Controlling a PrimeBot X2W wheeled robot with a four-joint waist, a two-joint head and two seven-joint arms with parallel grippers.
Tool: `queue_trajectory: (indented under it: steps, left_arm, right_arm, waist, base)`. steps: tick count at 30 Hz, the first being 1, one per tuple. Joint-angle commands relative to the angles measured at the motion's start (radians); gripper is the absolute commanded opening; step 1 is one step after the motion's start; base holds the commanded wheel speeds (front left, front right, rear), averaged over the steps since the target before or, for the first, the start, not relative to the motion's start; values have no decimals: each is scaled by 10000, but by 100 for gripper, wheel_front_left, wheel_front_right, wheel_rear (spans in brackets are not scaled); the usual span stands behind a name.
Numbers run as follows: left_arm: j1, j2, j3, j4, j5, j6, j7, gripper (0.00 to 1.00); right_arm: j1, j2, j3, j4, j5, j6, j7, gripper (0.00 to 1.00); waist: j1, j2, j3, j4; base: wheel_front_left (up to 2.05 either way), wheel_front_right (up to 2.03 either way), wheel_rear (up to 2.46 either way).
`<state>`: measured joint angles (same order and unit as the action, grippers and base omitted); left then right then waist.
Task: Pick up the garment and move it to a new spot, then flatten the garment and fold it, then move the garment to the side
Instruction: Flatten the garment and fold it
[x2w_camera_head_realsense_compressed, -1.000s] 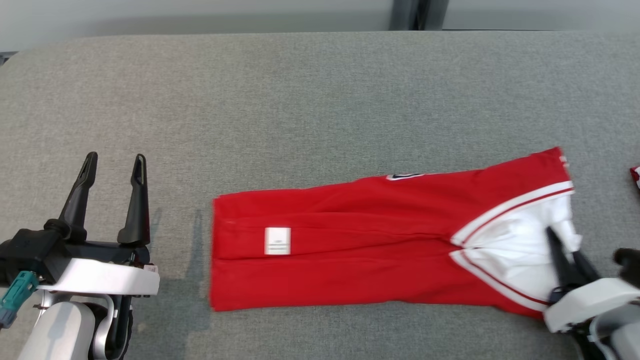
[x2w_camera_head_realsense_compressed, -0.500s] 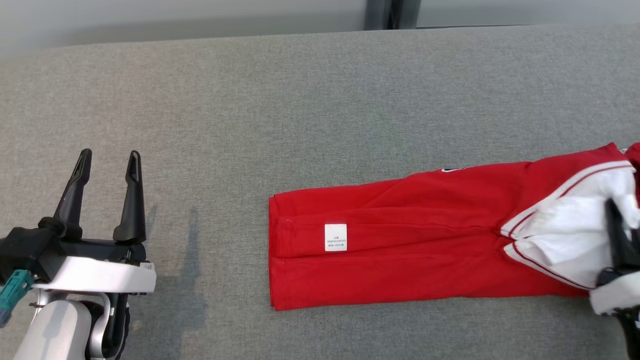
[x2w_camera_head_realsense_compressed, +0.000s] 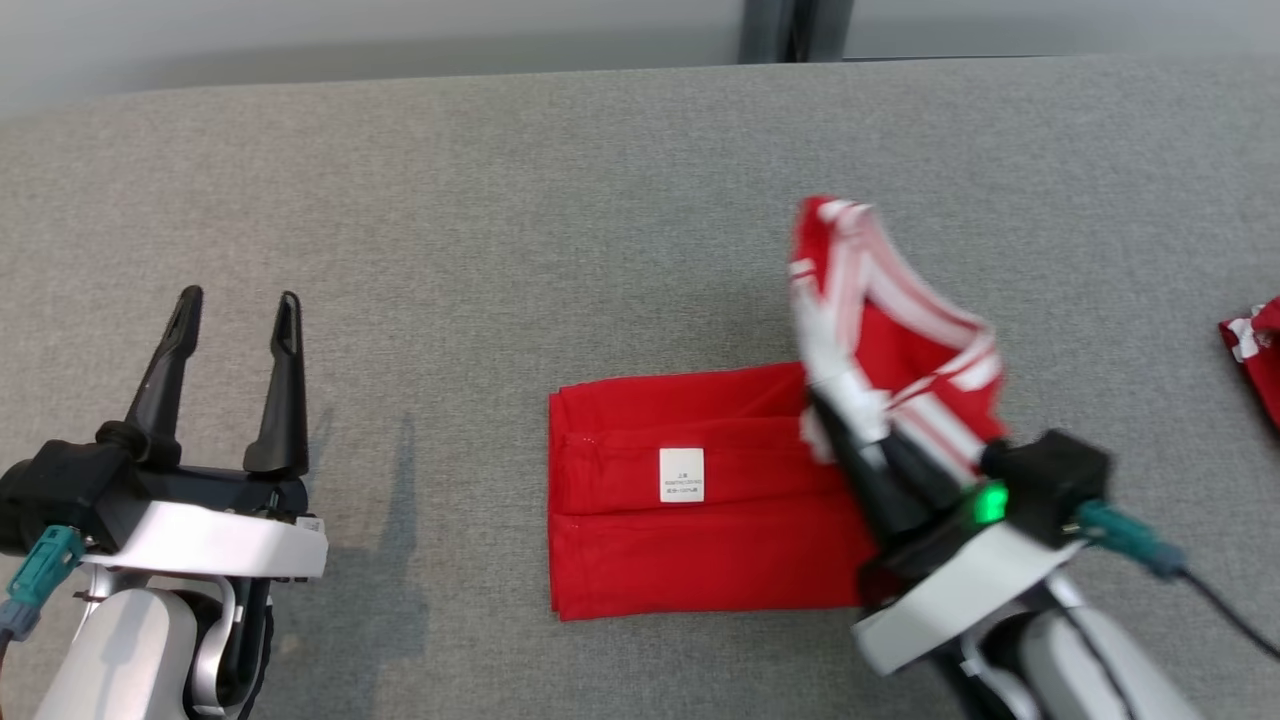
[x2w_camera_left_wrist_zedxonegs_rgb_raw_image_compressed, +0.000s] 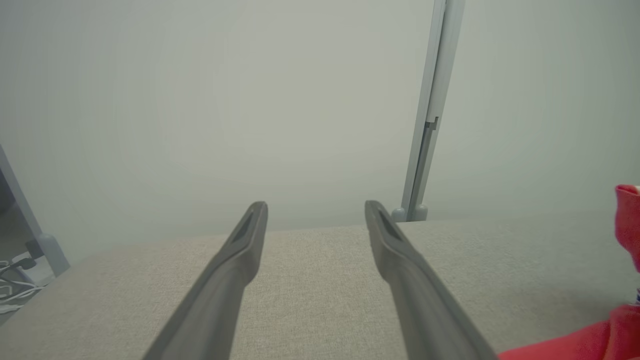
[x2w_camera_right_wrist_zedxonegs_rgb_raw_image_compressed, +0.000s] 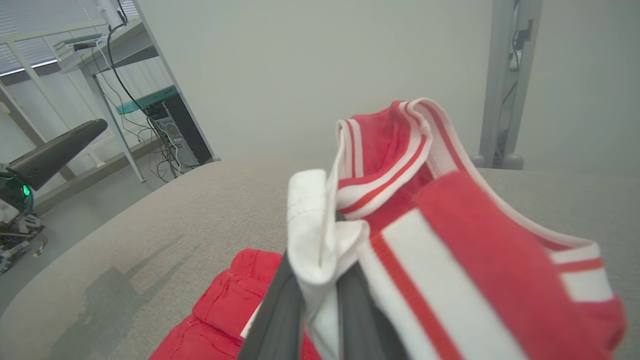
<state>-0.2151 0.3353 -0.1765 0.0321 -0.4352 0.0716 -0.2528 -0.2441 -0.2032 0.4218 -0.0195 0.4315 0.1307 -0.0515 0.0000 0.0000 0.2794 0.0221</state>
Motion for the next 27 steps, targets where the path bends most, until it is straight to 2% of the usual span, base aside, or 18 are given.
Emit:
queue_trajectory:
  steps: [1,8,15,16,17,18,22,27]
  left_arm:
    - [-172,-1,-39,9,-4,-23,8,100]
    - [-266,-123,-238,161,-22,-100,-7,100]
    - [-264,-168,-320,288,-33,-134,-29,100]
    - [-261,-174,-328,308,-37,-135,-35,100]
    - [-263,-175,-329,322,-38,-141,-41,100]
    - [-262,-176,-329,335,-37,-143,-48,100]
    - [-192,-183,-308,376,-31,-120,-62,100]
    - [-112,-160,-244,373,-30,-47,-61,100]
  right_arm:
    - [-217,259,469,85,0,1,59,0]
    - [-718,886,2039,1516,270,1,-239,0]
    - [-1214,1153,2786,2942,769,1,-754,0]
    - [-1265,1187,2866,3119,845,1,-855,36]
    - [-1314,1215,2969,3247,953,1,-925,80]
    - [-1395,1226,3076,3344,970,1,-1012,100]
    - [-1560,1232,3488,3264,1354,1,-1383,100]
    - [-1526,988,3925,2120,1463,1,-1798,100]
  waist:
    - [0,0,-11,123]
    - [0,0,49,461]
    - [0,0,92,620]
    - [0,0,97,639]
    - [0,0,102,652]
    - [0,0,102,659]
    - [0,0,61,658]
    - [0,0,10,601]
  base:
    - [0,0,0]
    - [0,0,0]
    - [0,0,0]
    - [0,0,0]
    - [0,0,0]
    - [0,0,0]
    - [0,0,0]
    - [0,0,0]
